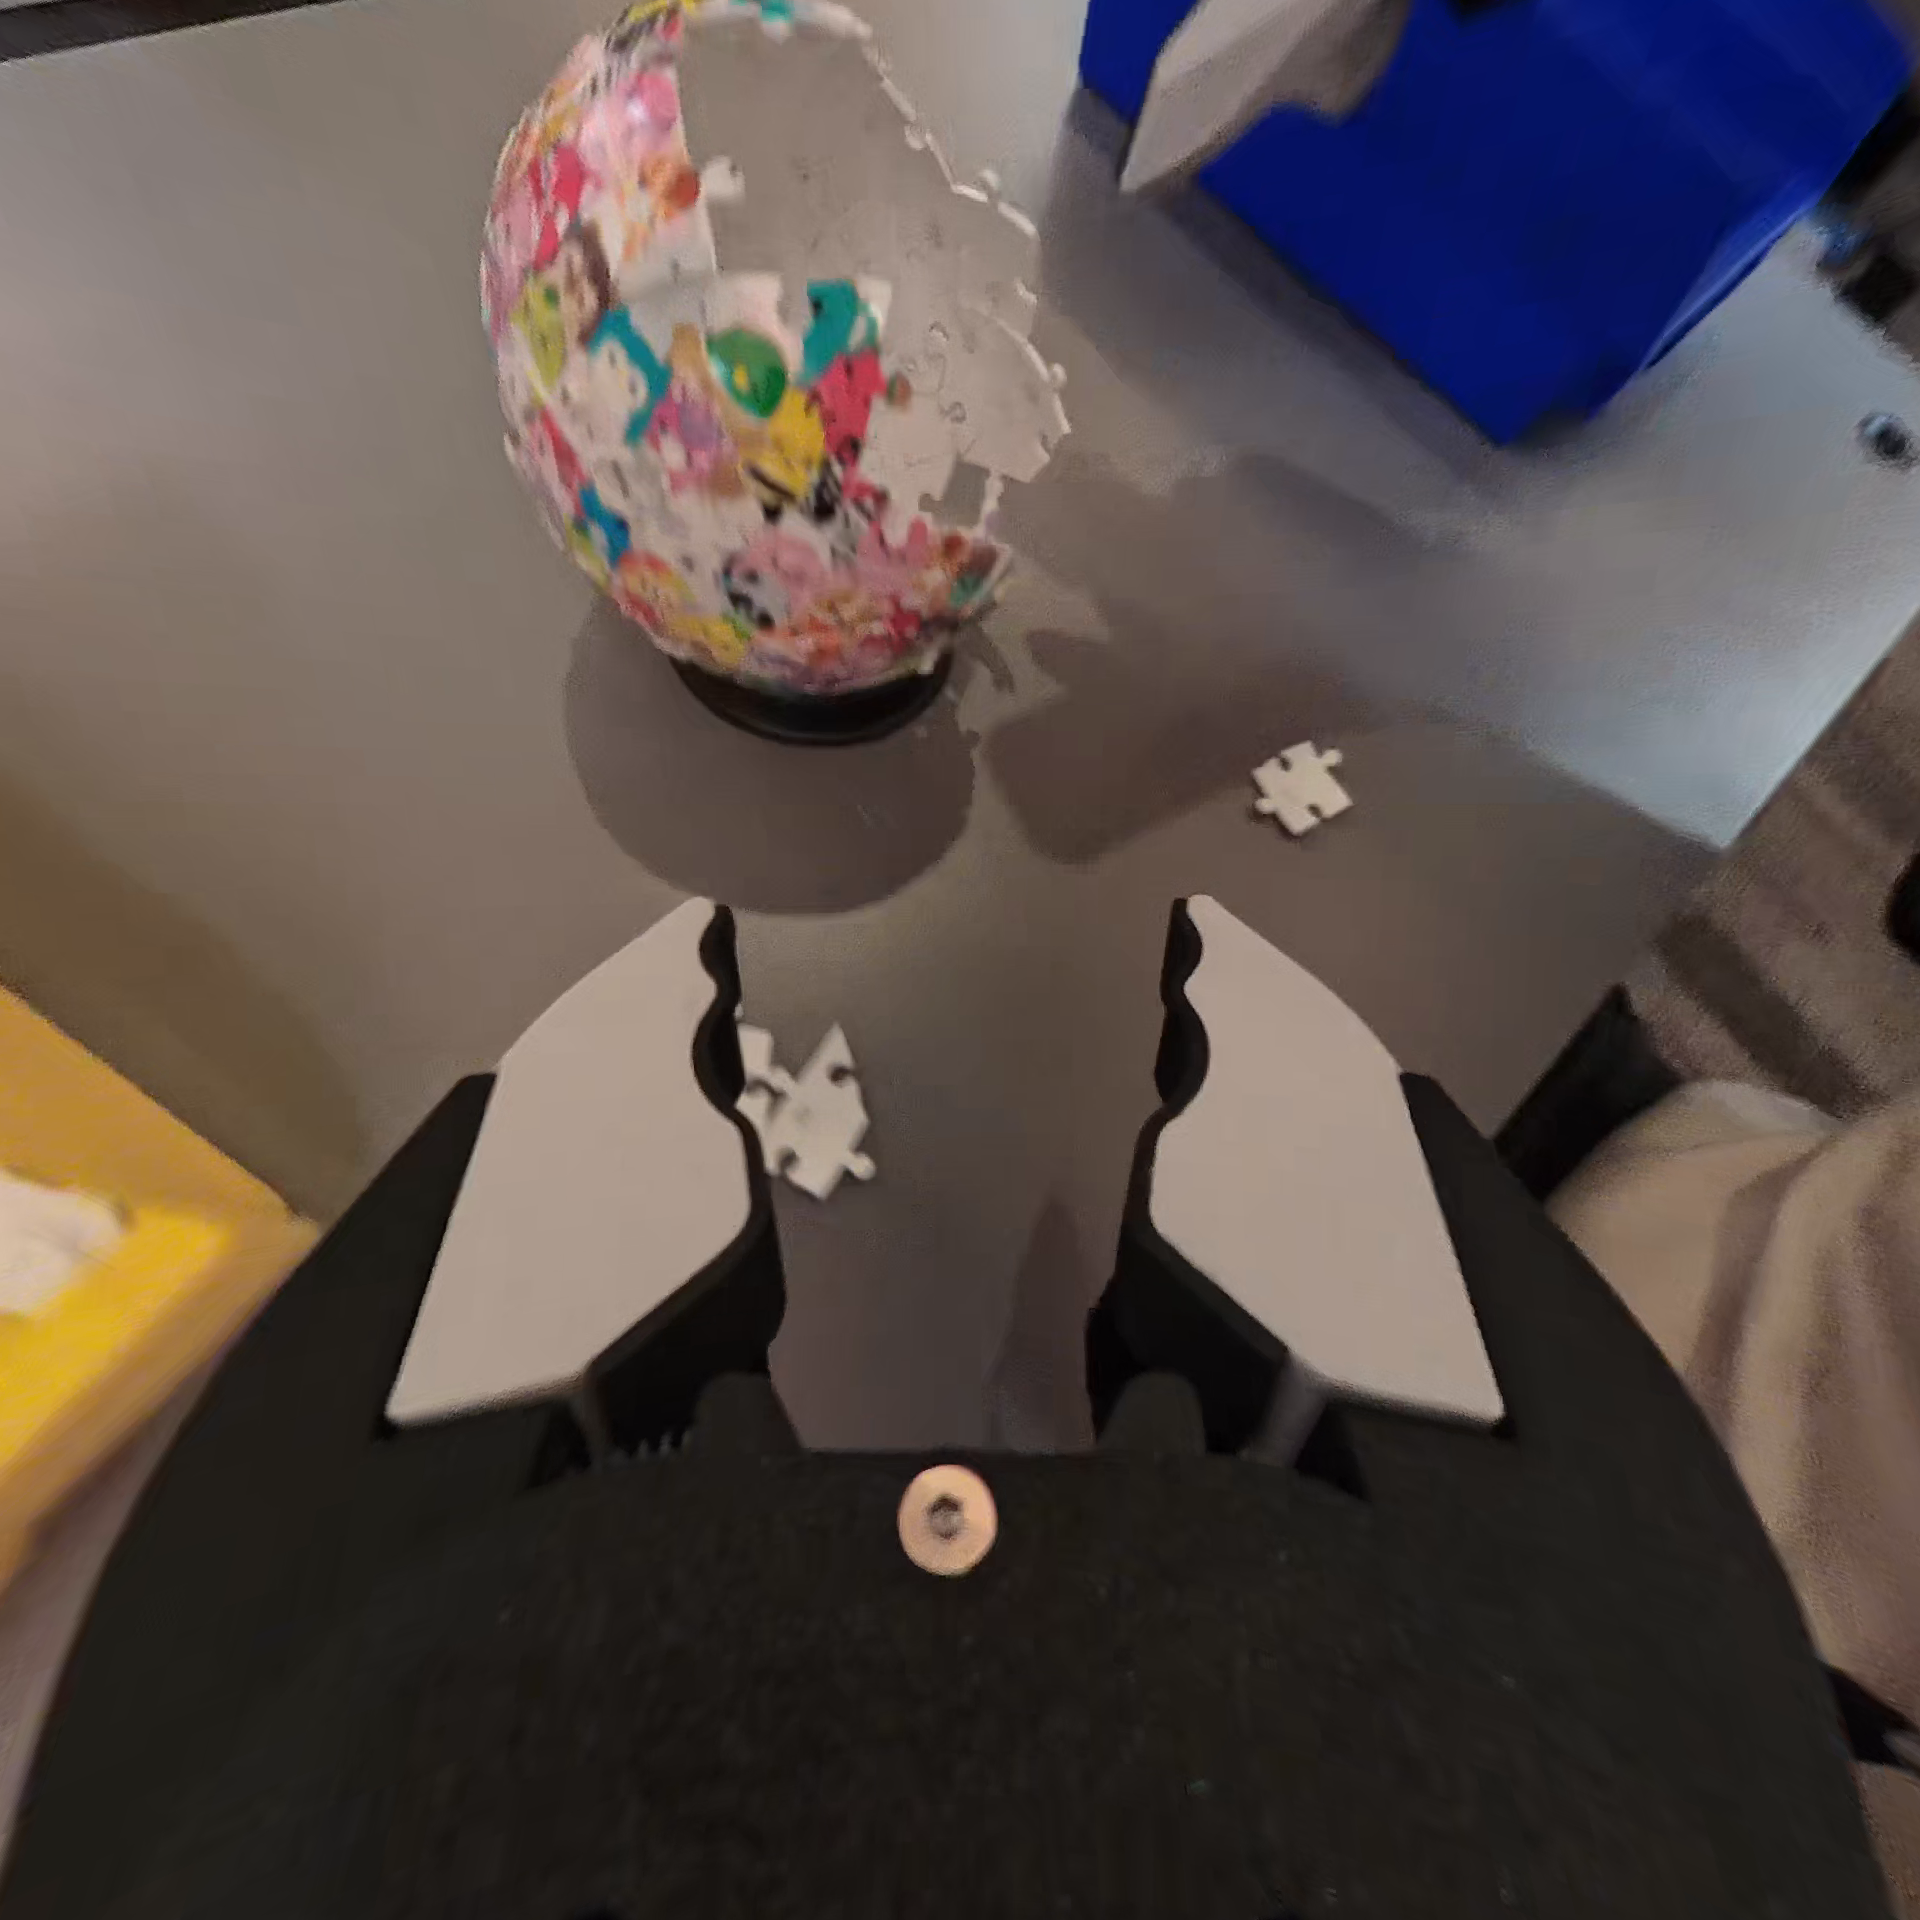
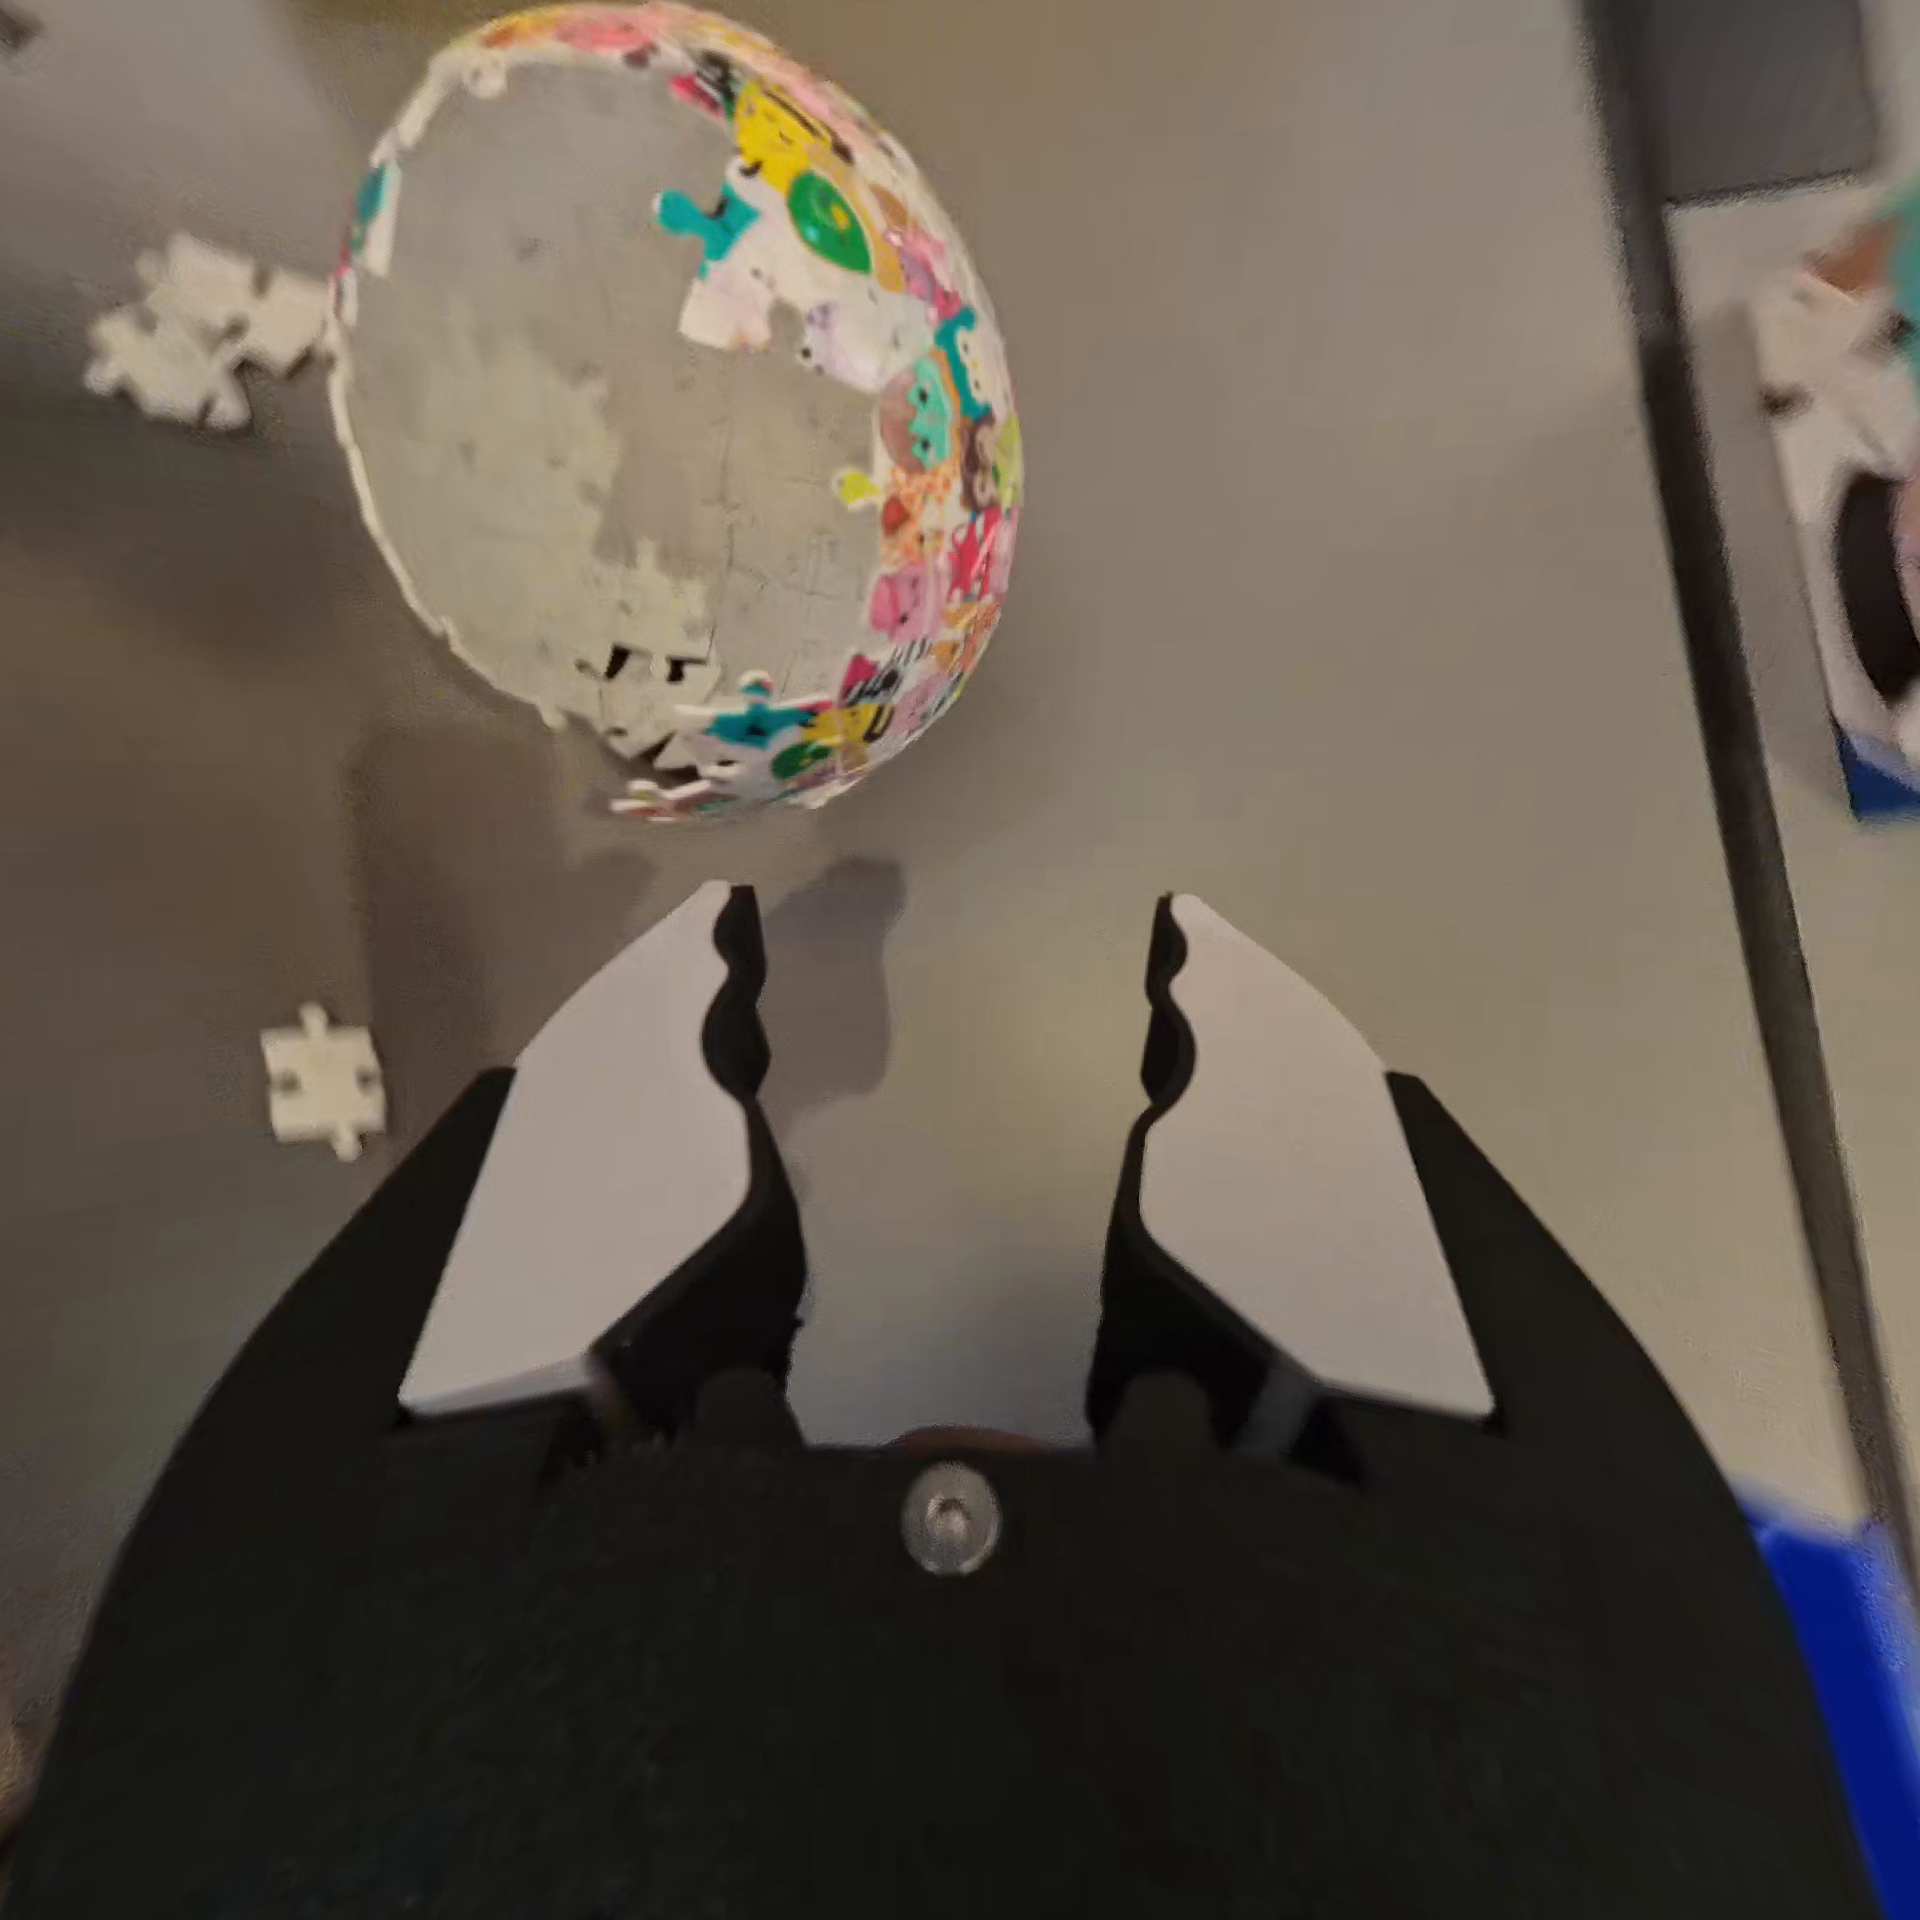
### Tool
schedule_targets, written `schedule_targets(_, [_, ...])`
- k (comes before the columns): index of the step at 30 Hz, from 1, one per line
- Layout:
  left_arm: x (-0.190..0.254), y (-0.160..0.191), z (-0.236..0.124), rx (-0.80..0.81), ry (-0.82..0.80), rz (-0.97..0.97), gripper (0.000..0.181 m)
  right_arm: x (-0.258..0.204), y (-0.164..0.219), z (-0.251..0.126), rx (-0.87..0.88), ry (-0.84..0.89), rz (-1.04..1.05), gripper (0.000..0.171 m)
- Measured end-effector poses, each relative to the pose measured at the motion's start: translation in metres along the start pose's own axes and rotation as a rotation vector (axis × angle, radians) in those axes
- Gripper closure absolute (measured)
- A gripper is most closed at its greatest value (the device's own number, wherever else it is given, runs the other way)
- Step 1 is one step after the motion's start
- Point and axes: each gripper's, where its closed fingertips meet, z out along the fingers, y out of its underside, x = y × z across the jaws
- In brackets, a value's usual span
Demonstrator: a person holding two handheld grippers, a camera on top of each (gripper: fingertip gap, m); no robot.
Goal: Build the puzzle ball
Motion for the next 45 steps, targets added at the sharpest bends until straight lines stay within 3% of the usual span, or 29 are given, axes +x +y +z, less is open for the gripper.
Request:
schedule_targets(4, [0.003,0.04,-0.014,0.12,0.004,-0.122,0.112,-0.032,0.004,-0.011,0.189,0.278,0.417,0.106])
schedule_targets(6, [-0.003,0.055,-0.015,0.101,0.0,-0.129,0.113,-0.043,0.0,-0.013,0.276,0.375,0.601,0.113])
schedule_targets(8, [-0.011,0.052,-0.022,0.129,-0.009,-0.128,0.109,-0.052,-0.006,-0.008,0.308,0.446,0.729,0.119])
schedule_targets(10, [-0.015,0.048,-0.026,0.161,0.002,-0.141,0.111,-0.055,-0.008,-0.002,0.239,0.555,0.701,0.114])
schedule_targets(12, [-0.014,0.052,-0.024,0.151,0.041,-0.181,0.109,-0.047,-0.004,-0.002,0.148,0.703,0.685,0.126])
schedule_targets(18, [-0.006,0.048,-0.024,0.172,0.145,-0.234,0.11,-0.048,-0.013,0.021,0.055,0.81,0.747,0.125])
schedule_targets(26, [-0.014,0.048,-0.026,0.184,0.2,-0.284,0.111,-0.034,-0.004,0.032,0.016,0.795,0.814,0.144])
schedule_targets(45, [-0.019,0.051,-0.028,0.173,0.215,-0.303,0.112,-0.023,0.005,0.042,-0.141,0.859,0.761,0.153])
